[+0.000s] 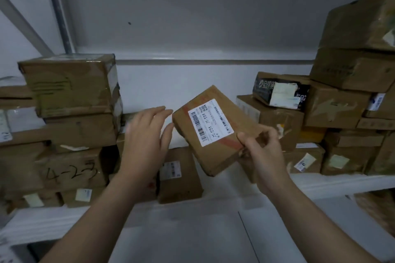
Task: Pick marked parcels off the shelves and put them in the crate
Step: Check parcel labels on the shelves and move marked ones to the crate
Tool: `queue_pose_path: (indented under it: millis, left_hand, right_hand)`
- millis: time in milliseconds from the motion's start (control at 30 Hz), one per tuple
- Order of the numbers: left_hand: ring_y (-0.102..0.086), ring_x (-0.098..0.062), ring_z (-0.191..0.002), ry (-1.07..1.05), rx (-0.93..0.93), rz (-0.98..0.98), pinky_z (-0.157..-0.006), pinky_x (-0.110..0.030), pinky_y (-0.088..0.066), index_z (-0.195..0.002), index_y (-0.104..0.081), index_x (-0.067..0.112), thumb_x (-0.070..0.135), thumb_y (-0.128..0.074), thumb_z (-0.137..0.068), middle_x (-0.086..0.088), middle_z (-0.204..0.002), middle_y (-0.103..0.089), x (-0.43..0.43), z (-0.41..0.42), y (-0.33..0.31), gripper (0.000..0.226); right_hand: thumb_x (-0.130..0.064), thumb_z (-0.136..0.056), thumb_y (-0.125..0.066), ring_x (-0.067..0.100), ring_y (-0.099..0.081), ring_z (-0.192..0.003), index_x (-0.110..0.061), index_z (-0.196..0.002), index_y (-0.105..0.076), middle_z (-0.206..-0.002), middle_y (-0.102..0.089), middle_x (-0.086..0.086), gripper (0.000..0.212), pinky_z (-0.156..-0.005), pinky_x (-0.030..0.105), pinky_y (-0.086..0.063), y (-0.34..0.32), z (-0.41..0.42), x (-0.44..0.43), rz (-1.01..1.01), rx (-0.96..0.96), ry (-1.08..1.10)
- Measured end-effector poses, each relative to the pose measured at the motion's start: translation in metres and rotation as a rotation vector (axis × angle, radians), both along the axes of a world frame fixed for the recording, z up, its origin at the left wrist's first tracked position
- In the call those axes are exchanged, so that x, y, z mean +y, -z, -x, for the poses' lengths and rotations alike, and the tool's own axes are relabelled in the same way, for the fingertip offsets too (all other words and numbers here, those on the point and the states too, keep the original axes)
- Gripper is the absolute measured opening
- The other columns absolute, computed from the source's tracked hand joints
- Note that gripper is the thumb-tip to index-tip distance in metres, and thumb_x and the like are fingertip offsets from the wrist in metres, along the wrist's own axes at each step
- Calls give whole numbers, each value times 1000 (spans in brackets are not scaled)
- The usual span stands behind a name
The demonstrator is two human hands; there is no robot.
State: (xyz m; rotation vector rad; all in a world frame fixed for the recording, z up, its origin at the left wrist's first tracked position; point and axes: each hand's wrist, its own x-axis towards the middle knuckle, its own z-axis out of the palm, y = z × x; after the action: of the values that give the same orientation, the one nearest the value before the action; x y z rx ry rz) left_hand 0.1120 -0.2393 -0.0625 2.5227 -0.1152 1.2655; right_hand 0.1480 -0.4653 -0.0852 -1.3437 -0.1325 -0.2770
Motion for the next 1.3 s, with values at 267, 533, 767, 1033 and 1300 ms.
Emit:
queue_pose_path:
  millis: [267, 533, 767, 1033, 1300]
  left_hand:
    - [-55, -39, -109, -255, 148, -347, -96, -52, -41, -124, -55, 3, 27, -66, -83, -21, -120, -59, 27, 8, 40, 48]
    - [-51, -38, -114, -243, 107, -343, -103, -51, -35, -128, -52, 4, 31, -65, -82, -20, -123, -56, 30, 4, 47, 54]
    - [-47, -39, -124, -244, 120, -339, -112, -48, -19, -132, -49, 4, 34, -62, -84, -22, -128, -54, 31, 6, 48, 58]
    - [-42, -43, -128, -132, 57, -312, -109, -52, -21, -125, -55, 4, 27, -68, -83, -24, -132, -52, 2, 3, 29, 49]
    - [-43, -41, -128, 116, 69, -250, -110, -49, -16, -122, -59, 8, 40, -39, -87, -20, -129, -55, -68, -28, 11, 51]
  right_hand:
    - [-42, -72, -78, 13, -64, -94, -17, -112, -43, -113, -56, 5, 59, -66, 21, -57, 61, -9, 73, 59, 160, 74]
    - [-69, -81, -46, 16, -53, -104, -25, -135, -43, -114, -51, -3, 70, -88, 34, -46, 92, -18, 88, 921, -117, 218]
    - [-52, -93, -47, 21, -45, -112, -26, -129, -54, -124, -48, 5, 46, -77, 29, -47, 85, -22, 81, 1176, -303, 158]
    - [-21, -83, -55, 23, -55, -85, -12, -87, -63, -92, -59, 5, 14, -66, 27, -40, 40, -11, 53, 1058, -611, 344]
    - [-16, -81, -57, 23, -51, -94, -10, -96, -64, -102, -55, 7, 18, -77, 35, -45, 0, -16, -35, 986, -563, 504]
